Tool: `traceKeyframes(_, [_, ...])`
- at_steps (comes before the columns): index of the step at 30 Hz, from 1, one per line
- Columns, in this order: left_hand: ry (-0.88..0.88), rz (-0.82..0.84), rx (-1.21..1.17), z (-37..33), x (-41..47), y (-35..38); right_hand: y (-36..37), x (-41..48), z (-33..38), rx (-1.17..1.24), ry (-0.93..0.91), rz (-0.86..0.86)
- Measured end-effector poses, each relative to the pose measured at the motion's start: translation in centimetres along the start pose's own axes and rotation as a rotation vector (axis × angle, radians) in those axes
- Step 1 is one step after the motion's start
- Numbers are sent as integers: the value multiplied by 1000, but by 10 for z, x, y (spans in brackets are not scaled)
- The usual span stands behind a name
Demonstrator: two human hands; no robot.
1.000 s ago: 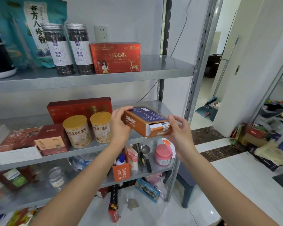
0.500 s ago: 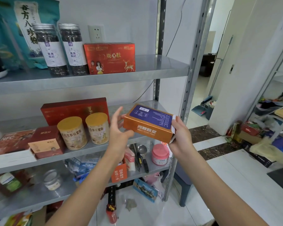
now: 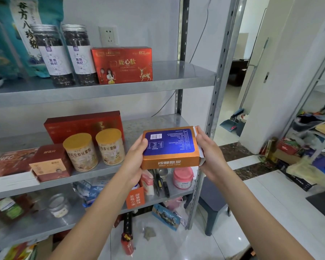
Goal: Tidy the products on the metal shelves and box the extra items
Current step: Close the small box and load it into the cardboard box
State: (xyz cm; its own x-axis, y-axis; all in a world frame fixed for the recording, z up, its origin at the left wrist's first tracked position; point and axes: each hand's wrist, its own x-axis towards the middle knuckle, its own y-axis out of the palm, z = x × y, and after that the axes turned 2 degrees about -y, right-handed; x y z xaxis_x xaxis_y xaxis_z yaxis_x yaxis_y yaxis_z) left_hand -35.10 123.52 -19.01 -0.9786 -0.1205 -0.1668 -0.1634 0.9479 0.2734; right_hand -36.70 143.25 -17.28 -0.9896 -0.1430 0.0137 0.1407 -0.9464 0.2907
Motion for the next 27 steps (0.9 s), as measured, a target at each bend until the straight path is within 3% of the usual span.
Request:
traceKeyframes(7, [17, 43, 70, 8, -5, 5, 3, 4, -6, -298, 20, 32])
traceKeyframes(13, [-73, 82, -24, 1, -6, 2, -6, -4, -7, -289, 12, 183])
traceKeyframes(15, [-151, 43, -103, -3, -5, 2, -13, -6, -4, -297, -49, 277])
traceKeyframes(18, [-287, 85, -213, -13, -8, 4, -29, -13, -1, -572, -223, 382])
traceKeyframes(20, [-350, 173, -283, -19, -12, 12, -40, -14, -5, -719, -307, 264])
traceKeyframes(23, [-336, 275, -339, -18, -10, 30, -53, -22, -11, -591, -432, 47])
traceKeyframes(27, [-262, 439, -77, 4, -5, 65, -80, -36, -13, -572, -455, -397])
